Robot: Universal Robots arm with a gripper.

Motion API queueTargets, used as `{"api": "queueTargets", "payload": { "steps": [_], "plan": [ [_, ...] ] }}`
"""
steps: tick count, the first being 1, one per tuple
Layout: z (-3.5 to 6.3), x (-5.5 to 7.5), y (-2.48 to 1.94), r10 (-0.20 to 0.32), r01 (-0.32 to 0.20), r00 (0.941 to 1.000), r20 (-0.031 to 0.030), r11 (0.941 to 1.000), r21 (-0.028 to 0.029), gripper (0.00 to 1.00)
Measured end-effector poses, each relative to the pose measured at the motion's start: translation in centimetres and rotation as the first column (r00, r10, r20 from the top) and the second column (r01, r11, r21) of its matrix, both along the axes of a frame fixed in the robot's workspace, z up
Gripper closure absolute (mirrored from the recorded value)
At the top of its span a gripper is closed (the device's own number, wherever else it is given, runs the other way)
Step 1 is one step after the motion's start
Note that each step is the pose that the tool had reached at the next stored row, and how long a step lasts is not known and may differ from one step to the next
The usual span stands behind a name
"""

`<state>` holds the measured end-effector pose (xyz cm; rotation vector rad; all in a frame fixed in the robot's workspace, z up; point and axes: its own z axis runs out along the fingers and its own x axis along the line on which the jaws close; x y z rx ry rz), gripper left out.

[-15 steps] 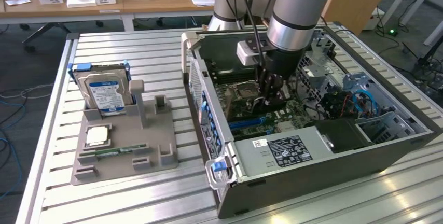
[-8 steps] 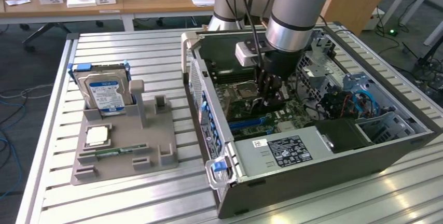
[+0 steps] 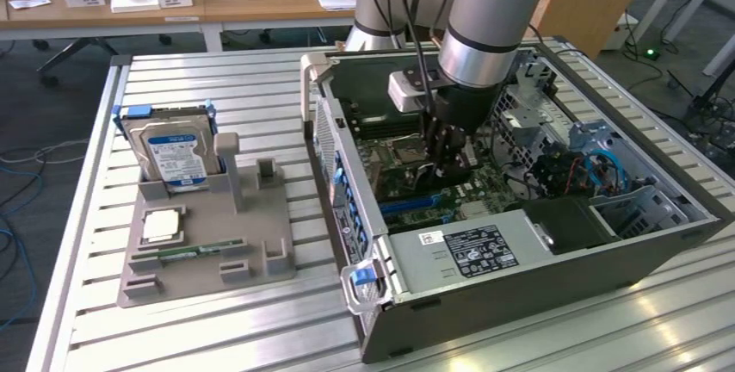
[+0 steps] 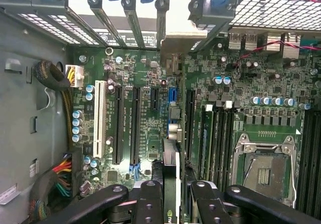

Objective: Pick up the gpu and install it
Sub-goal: 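Insert the gpu into the slot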

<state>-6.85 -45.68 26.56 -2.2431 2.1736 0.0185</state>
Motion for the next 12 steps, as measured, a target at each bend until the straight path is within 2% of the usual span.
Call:
{"api": "queueTargets", "payload": {
  "steps": [12],
  "plan": [
    [-0.35,-0.49,0.0,0.015,-0.015,0.9999,-0.0001,0.9999,-0.0007,0.74]
  ]
}}
